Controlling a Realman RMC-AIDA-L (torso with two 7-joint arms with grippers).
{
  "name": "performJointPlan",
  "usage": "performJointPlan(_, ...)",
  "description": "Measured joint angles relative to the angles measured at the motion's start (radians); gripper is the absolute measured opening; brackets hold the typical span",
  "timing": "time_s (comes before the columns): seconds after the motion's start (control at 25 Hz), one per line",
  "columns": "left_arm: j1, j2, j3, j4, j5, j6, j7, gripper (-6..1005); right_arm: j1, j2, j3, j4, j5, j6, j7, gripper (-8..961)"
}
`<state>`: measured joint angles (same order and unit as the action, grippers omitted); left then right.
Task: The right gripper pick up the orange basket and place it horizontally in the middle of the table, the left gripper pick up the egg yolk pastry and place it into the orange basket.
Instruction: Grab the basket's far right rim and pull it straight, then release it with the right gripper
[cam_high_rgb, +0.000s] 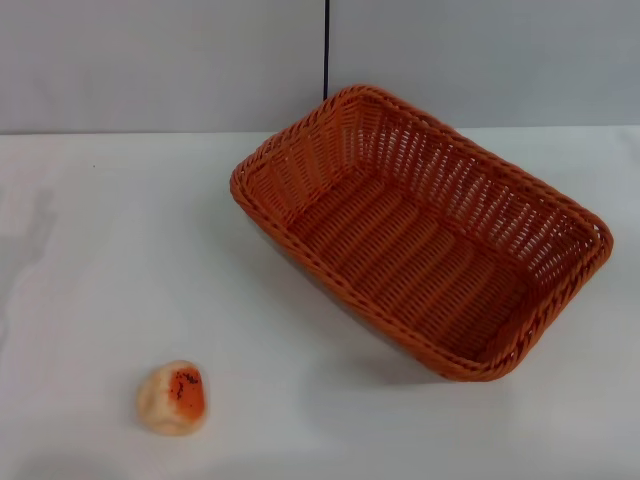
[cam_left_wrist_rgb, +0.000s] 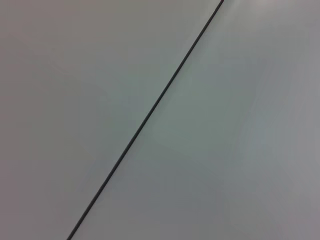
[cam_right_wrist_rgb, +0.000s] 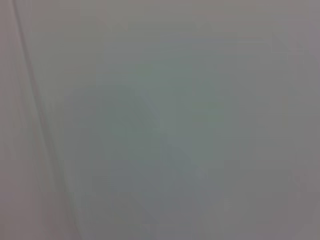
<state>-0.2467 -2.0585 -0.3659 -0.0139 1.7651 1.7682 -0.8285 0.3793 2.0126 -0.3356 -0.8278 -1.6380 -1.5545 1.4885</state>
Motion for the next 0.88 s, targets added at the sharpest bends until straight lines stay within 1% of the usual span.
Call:
performJointPlan(0.04,-0.001,0.000,0.002,0.000,0.000,0.000,0.000,770,0.018,-0.010,-0.004,-0.073,-0.079,-0.025,0.085,541)
performJointPlan(0.08,-0.002,0.000,0.004,0.000,0.000,-0.001,0.000,770,0.032,-0.017,-0.007,-0.118,-0.128,-0.045,0.144,544)
performJointPlan(0.12,-0.004,0.000,0.008,0.000,0.000,-0.002,0.000,770,0.073,-0.035,-0.013,-0.221,-0.249,-0.106,0.278,546)
performJointPlan(0.16,-0.004,0.000,0.008,0.000,0.000,-0.002,0.000,770,0.073,-0.035,-0.013,-0.221,-0.249,-0.106,0.278,549)
performJointPlan(0.2,-0.004,0.000,0.013,0.000,0.000,-0.002,0.000,770,0.124,-0.053,-0.017,-0.297,-0.358,-0.170,0.383,551)
performJointPlan(0.24,-0.004,0.000,0.013,0.000,0.000,-0.002,0.000,770,0.124,-0.053,-0.017,-0.297,-0.358,-0.170,0.383,554)
performJointPlan(0.28,-0.004,0.000,0.015,0.000,0.000,-0.002,0.000,770,0.146,-0.061,-0.017,-0.320,-0.397,-0.194,0.417,557)
performJointPlan(0.32,-0.001,0.000,0.019,0.000,0.000,-0.002,0.000,770,0.193,-0.076,-0.018,-0.362,-0.474,-0.241,0.484,559)
performJointPlan(0.36,-0.001,0.000,0.019,0.000,0.000,-0.002,0.000,770,0.193,-0.076,-0.018,-0.362,-0.474,-0.241,0.484,562)
performJointPlan(0.4,0.001,-0.001,0.019,0.000,0.001,-0.002,-0.001,770,0.228,-0.083,-0.029,-0.395,-0.527,-0.266,0.525,564)
performJointPlan(0.48,0.008,-0.002,0.020,-0.001,0.000,-0.002,-0.001,770,0.241,-0.084,-0.041,-0.407,-0.546,-0.272,0.538,570)
performJointPlan(0.52,0.015,-0.002,0.020,-0.003,0.000,0.000,-0.001,770,0.265,-0.089,-0.077,-0.417,-0.588,-0.275,0.569,572)
performJointPlan(0.6,0.018,-0.002,0.020,-0.005,0.000,0.001,-0.001,769,0.278,-0.092,-0.097,-0.417,-0.610,-0.276,0.587,577)
performJointPlan(0.68,0.021,-0.003,0.020,-0.006,0.000,0.001,-0.001,769,0.300,-0.095,-0.131,-0.408,-0.646,-0.276,0.612,582)
performJointPlan(0.72,0.021,-0.003,0.021,-0.007,0.000,0.002,-0.001,769,0.314,-0.096,-0.166,-0.392,-0.664,-0.273,0.626,585)
performJointPlan(0.76,0.021,-0.003,0.021,-0.007,0.000,0.002,-0.001,769,0.314,-0.096,-0.166,-0.392,-0.664,-0.273,0.626,588)
performJointPlan(0.8,0.023,-0.005,0.028,-0.008,0.000,0.001,-0.001,769,0.325,-0.097,-0.202,-0.367,-0.674,-0.266,0.648,590)
performJointPlan(0.88,0.023,-0.005,0.033,-0.009,0.000,-0.001,-0.001,769,0.333,-0.097,-0.219,-0.354,-0.683,-0.263,0.662,595)
